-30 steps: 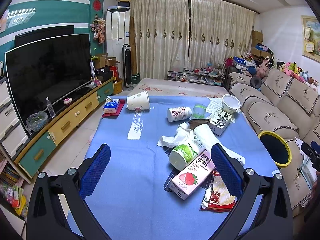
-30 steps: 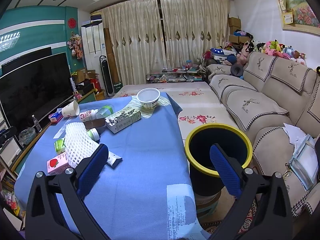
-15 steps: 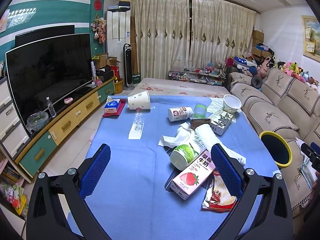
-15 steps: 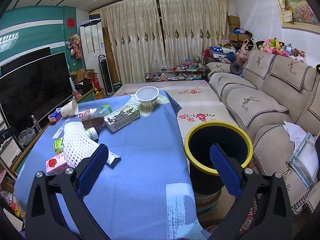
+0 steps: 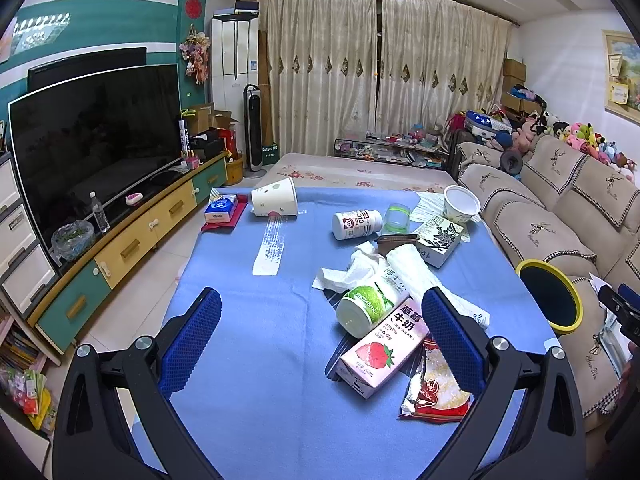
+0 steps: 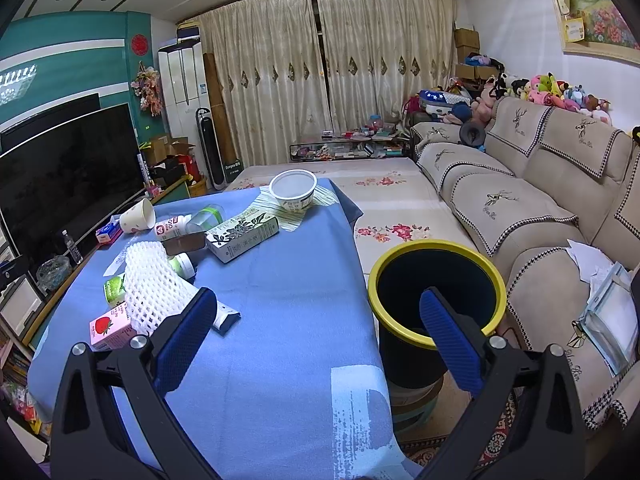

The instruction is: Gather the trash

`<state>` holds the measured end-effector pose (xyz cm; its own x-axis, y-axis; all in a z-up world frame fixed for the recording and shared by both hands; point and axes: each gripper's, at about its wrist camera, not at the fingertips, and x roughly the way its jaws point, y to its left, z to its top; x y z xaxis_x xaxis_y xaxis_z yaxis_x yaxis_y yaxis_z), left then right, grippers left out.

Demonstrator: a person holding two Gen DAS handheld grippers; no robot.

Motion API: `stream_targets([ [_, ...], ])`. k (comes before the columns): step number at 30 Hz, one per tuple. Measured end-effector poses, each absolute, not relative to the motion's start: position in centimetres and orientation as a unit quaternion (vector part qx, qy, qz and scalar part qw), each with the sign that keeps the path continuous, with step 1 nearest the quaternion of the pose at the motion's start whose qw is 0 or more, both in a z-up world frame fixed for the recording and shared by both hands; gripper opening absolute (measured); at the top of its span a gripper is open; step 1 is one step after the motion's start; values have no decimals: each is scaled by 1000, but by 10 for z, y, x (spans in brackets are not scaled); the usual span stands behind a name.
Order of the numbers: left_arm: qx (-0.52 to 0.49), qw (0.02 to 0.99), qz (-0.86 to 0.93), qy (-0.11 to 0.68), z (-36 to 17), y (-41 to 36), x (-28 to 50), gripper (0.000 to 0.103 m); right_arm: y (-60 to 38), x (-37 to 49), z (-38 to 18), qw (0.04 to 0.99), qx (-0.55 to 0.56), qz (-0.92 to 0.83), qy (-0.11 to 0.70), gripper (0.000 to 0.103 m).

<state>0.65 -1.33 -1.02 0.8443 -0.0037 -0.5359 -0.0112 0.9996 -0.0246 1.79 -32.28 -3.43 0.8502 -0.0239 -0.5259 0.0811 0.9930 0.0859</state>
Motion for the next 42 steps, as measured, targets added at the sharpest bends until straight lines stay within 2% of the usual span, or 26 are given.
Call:
stream_targets([
  [42,-9,956,-1,293,-13,-18,15,99,-321,33,-50,953,41,-18,300,97],
])
